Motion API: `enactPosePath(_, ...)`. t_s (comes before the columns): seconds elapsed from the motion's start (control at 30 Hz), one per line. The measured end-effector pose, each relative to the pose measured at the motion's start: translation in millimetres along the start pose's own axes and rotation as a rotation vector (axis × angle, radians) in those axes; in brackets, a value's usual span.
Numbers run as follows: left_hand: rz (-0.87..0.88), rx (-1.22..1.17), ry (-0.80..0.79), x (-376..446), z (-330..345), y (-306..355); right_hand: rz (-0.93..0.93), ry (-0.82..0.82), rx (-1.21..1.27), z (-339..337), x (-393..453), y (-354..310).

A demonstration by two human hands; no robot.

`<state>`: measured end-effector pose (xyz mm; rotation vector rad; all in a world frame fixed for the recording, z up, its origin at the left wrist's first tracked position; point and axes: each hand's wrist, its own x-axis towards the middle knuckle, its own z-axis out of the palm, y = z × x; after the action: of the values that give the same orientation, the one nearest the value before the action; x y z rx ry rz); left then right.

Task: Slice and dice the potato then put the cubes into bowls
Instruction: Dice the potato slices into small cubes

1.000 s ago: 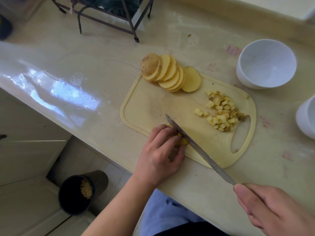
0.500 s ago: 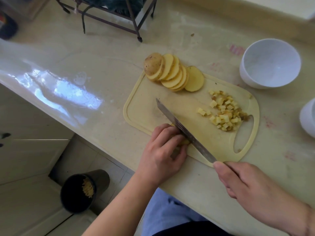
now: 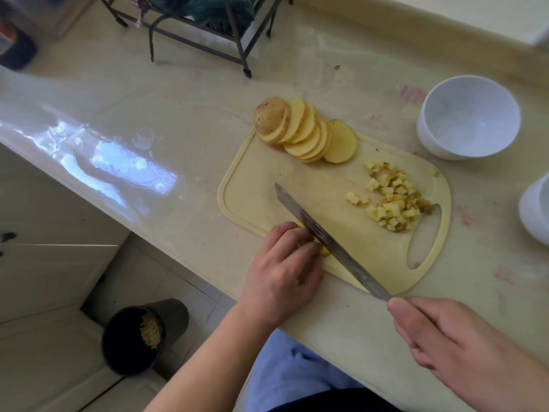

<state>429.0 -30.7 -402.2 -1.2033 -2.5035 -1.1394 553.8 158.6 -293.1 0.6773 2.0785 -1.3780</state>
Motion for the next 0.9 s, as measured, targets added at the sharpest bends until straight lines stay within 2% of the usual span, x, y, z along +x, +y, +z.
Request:
enactPosePath(0.5,-0.024,-0.032,-0.011,1.2,-1.0,-0.2,0.012,0.039,-0.109,4.0,-12.6,8.7)
enactPosePath(0.63,-0.024,-0.034,-0.014,2.3,-2.3,-0.1,-0.033,0.092,-0.165,9.7,-4.0,6.5)
enactPosePath(0.77,-0.019,-0.033,-0.016,3.9,-2.7,1.1,-0.104,0.099,-0.130,16.9,15.2,0.9)
enactPosePath(0.9,-0.025,-0.033,-0.012,2.9,-3.1,1.4,-0.094,0.078,-0.078,10.7,22.6,-1.0)
